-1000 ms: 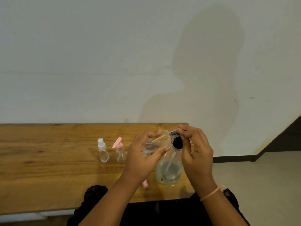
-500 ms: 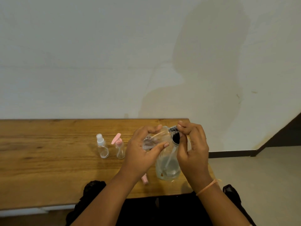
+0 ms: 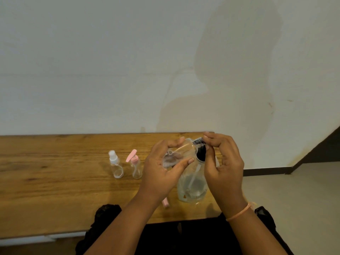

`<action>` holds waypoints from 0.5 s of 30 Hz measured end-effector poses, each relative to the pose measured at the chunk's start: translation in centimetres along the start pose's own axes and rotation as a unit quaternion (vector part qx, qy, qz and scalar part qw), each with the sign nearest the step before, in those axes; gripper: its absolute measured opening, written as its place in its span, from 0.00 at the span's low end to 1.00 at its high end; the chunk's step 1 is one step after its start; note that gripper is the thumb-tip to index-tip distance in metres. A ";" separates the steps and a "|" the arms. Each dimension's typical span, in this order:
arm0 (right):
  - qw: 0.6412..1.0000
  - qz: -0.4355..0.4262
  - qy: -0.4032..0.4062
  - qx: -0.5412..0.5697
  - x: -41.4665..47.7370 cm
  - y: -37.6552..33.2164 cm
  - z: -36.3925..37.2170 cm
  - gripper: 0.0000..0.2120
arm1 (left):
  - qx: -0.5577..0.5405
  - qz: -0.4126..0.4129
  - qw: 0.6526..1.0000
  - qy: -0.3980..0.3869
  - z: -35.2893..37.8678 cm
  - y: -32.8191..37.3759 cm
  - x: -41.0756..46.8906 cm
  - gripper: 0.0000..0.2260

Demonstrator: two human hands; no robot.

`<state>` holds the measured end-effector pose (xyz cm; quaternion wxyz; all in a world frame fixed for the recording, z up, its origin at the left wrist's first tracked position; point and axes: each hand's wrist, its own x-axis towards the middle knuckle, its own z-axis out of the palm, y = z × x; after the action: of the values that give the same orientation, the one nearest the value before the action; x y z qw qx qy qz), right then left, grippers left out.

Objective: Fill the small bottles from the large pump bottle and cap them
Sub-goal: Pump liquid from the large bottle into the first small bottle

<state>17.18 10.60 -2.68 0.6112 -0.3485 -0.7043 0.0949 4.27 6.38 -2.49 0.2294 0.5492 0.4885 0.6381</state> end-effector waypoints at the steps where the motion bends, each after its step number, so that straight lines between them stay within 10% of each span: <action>1: 1.000 0.002 0.003 0.001 -0.1 0.1 0.1 0.09 | 0.002 -0.003 1.000 -0.004 0.0 0.0 0.0 0.17; 15: 1.000 0.006 0.002 -0.012 -0.3 -0.3 -0.3 0.10 | 0.041 0.025 0.999 0.004 -0.2 -0.5 -0.4 0.18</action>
<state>17.31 10.12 -2.63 0.6076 -0.3605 -0.7021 0.0893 4.12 6.17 -3.14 0.1887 0.5676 0.5017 0.6250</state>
